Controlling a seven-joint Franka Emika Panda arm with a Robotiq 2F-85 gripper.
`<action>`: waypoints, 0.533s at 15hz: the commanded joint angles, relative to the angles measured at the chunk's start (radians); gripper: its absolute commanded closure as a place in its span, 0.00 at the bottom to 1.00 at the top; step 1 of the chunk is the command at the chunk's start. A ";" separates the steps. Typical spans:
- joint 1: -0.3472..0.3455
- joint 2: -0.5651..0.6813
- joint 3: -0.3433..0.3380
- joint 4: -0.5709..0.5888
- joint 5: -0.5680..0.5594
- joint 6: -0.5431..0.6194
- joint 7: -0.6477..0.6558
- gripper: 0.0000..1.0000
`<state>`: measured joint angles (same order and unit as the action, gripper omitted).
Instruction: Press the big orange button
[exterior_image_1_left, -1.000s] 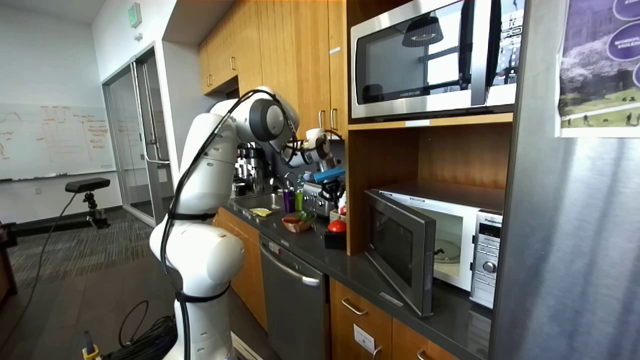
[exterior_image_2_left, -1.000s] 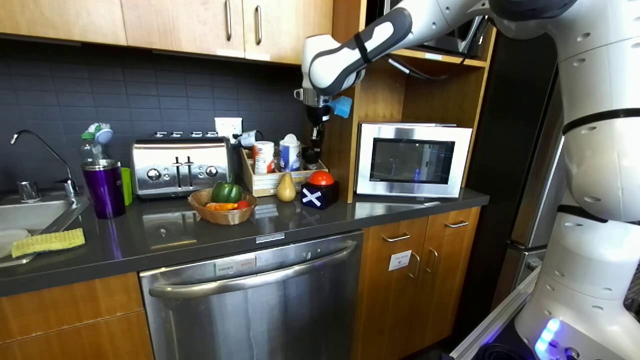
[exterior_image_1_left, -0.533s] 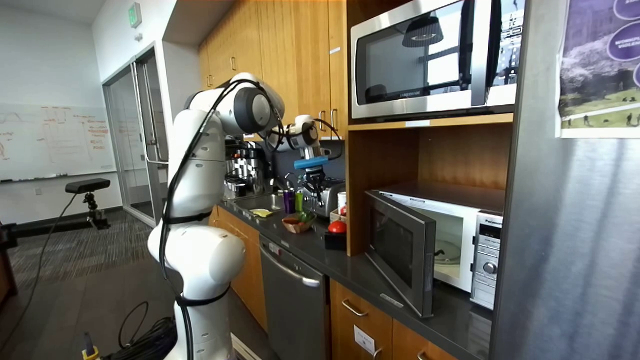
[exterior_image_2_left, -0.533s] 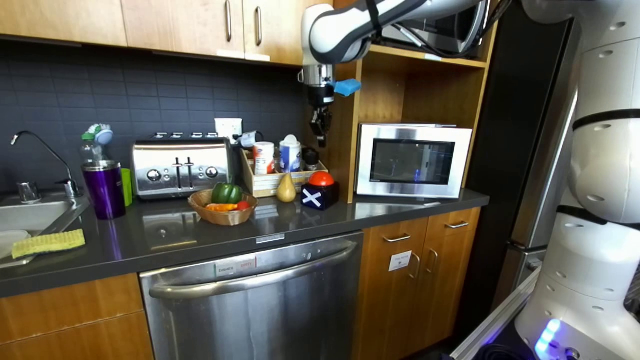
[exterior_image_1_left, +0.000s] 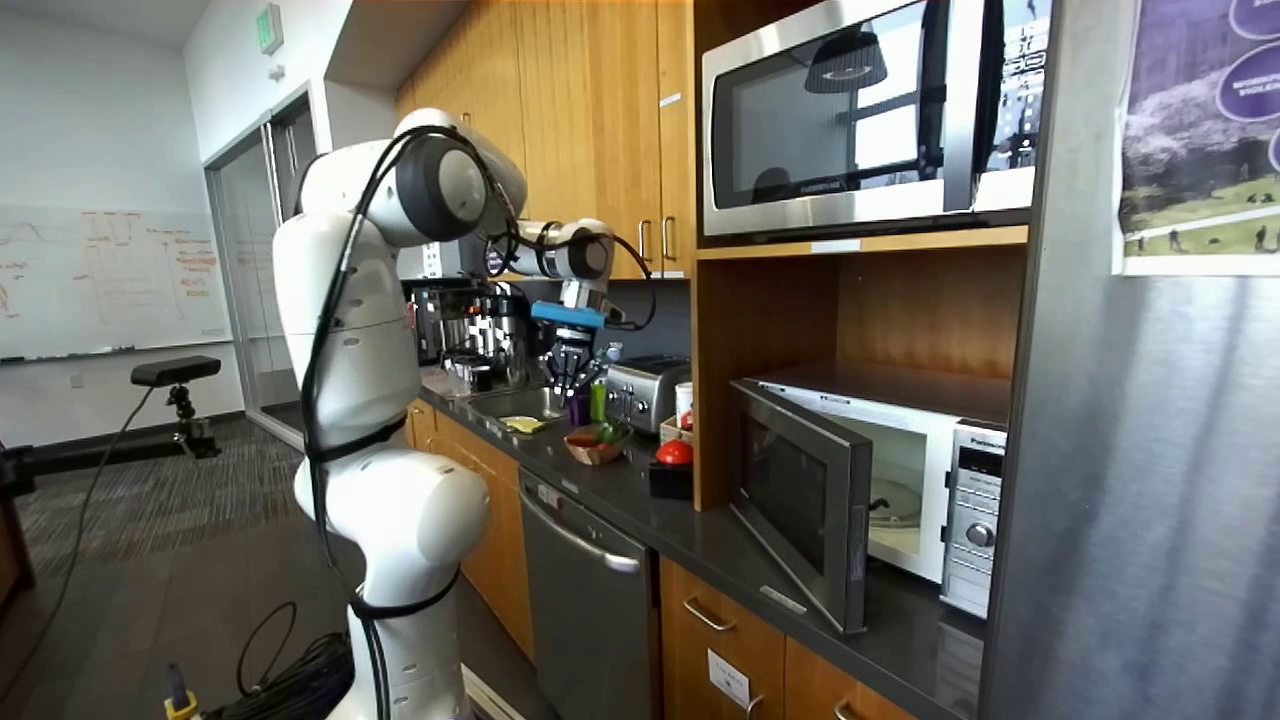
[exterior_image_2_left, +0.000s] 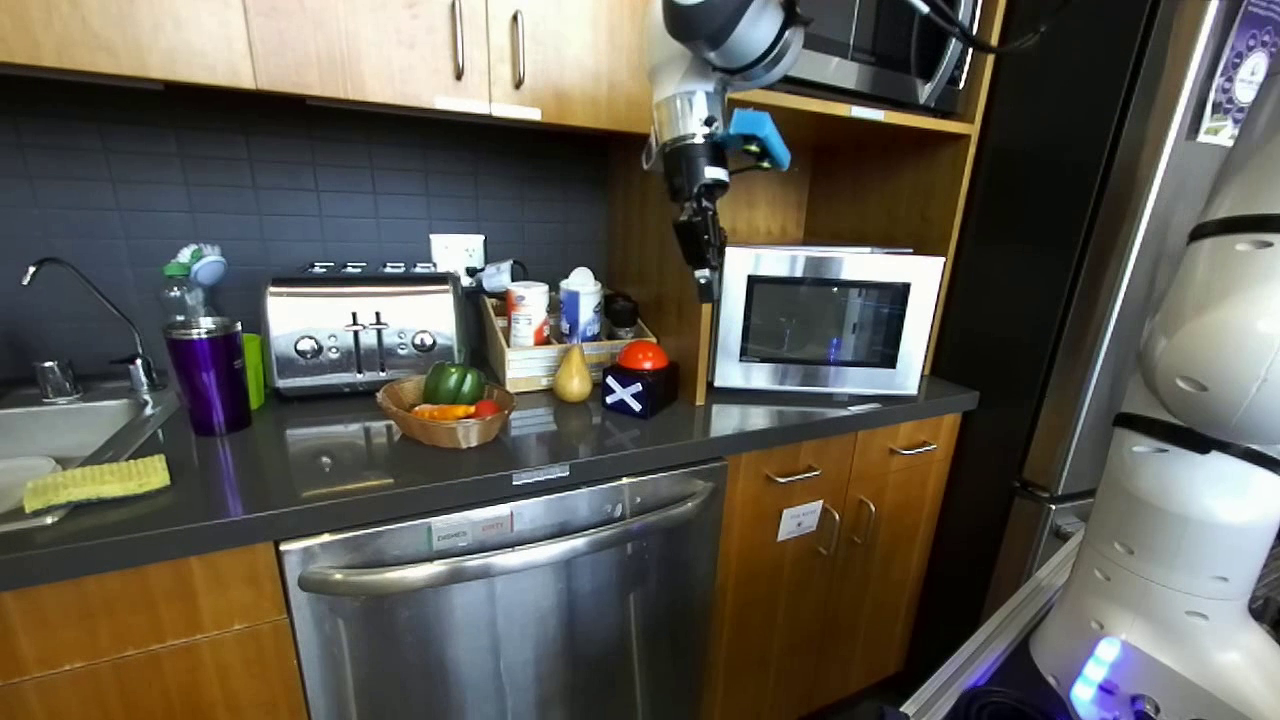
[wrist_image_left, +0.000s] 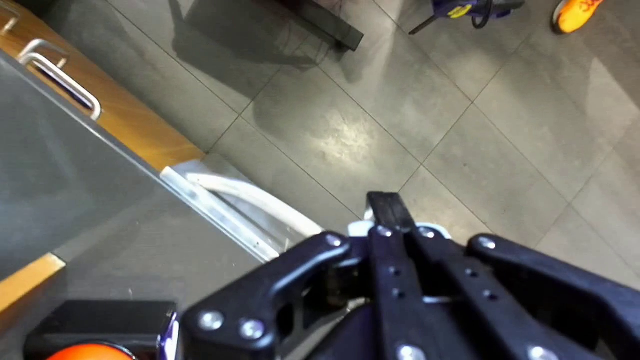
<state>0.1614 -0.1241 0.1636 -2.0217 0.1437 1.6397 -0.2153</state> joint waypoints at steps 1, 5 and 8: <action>-0.035 -0.247 -0.052 -0.251 -0.057 0.097 -0.038 1.00; -0.087 -0.472 -0.136 -0.464 -0.133 0.241 -0.041 1.00; -0.139 -0.642 -0.208 -0.587 -0.166 0.300 -0.017 1.00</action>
<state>0.0614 -0.5684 0.0075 -2.4654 0.0015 1.8772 -0.2438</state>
